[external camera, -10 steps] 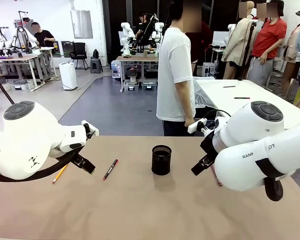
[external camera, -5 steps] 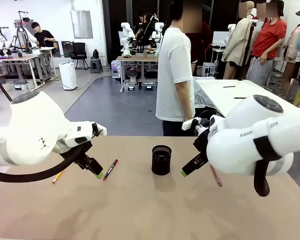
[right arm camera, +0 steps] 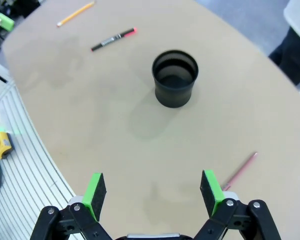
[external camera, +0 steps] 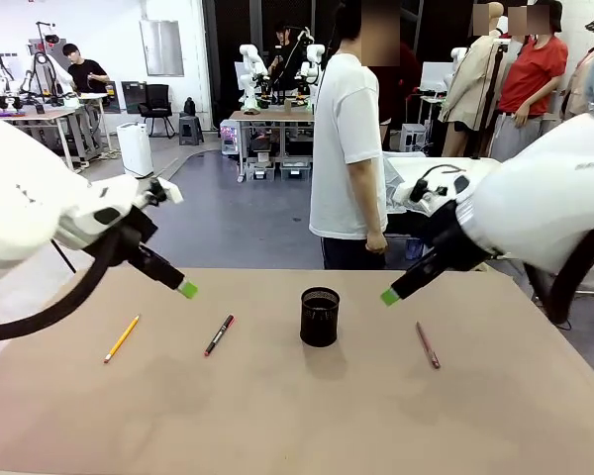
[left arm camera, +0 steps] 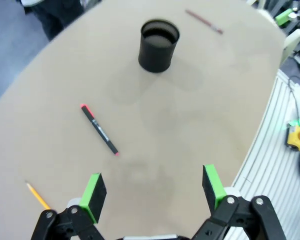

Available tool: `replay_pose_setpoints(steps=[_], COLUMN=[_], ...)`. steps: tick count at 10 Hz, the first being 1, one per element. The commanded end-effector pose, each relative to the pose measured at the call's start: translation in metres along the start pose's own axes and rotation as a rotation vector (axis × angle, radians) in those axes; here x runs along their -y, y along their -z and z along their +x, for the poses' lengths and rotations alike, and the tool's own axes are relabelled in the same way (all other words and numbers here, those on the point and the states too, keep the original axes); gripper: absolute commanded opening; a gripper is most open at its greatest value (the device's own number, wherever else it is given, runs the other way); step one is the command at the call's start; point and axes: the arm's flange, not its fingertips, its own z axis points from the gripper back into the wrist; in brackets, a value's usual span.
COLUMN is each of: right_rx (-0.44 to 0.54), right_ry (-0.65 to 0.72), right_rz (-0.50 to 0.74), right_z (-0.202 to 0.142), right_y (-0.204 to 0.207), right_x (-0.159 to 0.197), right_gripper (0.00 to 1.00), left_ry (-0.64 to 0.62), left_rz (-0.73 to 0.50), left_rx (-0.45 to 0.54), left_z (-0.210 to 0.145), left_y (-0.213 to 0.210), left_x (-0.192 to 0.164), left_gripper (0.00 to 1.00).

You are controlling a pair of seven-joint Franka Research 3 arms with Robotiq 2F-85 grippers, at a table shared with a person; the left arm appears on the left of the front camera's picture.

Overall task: Place the pens into the pen holder.
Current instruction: Pick up a writing instrument from the table and place it into the Pen holder.

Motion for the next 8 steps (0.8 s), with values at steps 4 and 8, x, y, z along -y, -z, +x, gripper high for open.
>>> replay_pose_setpoints(steps=[4, 8], right_rx=[0.104, 0.146], right_ry=[-0.040, -0.081], right_rz=[0.102, 0.092], right_z=[-0.012, -0.032], right_y=[-0.055, -0.076], right_x=[0.068, 0.107], right_gripper=[1.00, 1.00], left_ry=[0.145, 0.200], left_rz=[-0.027, 0.024], left_rx=[0.111, 0.077], left_z=[-0.016, -0.025], left_y=[-0.042, -0.067], left_x=[-0.042, -0.074], left_gripper=[1.00, 1.00])
